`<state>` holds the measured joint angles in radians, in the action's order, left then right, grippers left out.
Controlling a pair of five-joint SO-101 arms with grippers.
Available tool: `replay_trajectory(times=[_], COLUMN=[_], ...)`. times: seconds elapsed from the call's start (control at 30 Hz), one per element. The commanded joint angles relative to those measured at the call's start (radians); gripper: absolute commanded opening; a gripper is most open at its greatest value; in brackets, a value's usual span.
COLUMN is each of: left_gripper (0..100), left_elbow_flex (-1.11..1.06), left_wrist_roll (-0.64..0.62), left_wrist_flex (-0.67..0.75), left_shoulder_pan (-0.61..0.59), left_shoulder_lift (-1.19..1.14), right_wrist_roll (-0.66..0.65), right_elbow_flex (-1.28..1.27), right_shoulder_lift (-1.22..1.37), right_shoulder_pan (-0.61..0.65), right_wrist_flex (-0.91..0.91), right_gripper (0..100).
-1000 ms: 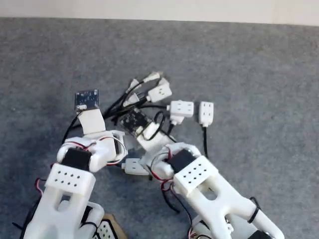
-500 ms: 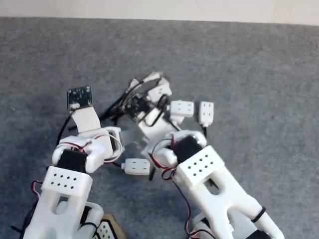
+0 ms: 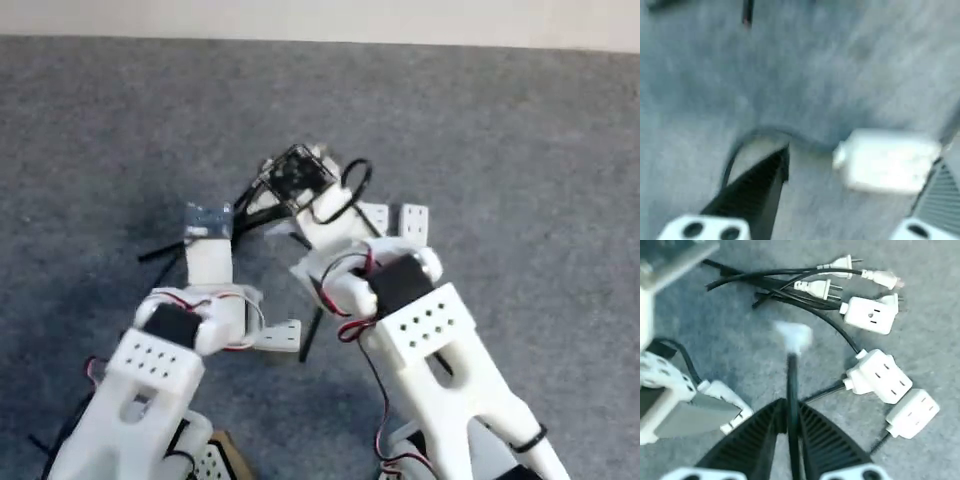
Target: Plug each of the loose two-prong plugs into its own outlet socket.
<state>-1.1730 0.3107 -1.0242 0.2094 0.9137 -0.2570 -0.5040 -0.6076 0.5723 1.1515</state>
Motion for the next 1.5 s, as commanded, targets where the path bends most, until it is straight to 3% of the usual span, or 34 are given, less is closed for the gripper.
replay_trajectory(times=[0.0, 0.13, 0.3, 0.5, 0.7, 0.9, 1.17, 1.47], left_gripper=[41, 41, 41, 41, 41, 41, 41, 41], left_elbow_flex=[0.007, 0.008, 0.025, 0.031, 0.031, 0.031, 0.03, 0.027], left_wrist_roll=[0.008, 0.008, 0.008, -0.029, -0.038, -0.038, -0.038, -0.038], left_wrist_flex=[0.005, 0.005, 0.018, 0.089, 0.101, 0.104, 0.104, 0.104], left_shoulder_pan=[0.019, 0.012, -0.084, -0.2, -0.211, -0.214, -0.214, -0.209], left_shoulder_lift=[-0.008, -0.004, -0.001, -0.002, -0.008, -0.008, -0.008, -0.008], right_wrist_roll=[-0.012, -0.014, -0.069, -0.133, -0.201, -0.256, -0.249, -0.276], right_elbow_flex=[0.113, 0.104, 0.03, -0.122, -0.291, -0.421, -0.38, -0.49], right_shoulder_lift=[-0.013, -0.012, -0.012, -0.012, -0.013, -0.025, -0.012, -0.013], right_shoulder_pan=[-0.012, -0.015, -0.025, -0.157, -0.211, -0.213, -0.136, -0.077], right_wrist_flex=[0.048, 0.05, 0.068, 0.067, 0.056, 0.081, 0.061, -0.085], right_gripper=[0.5, 0.5, 0.5, 0.5, 4.3, 23.5, 24.1, 24.1])
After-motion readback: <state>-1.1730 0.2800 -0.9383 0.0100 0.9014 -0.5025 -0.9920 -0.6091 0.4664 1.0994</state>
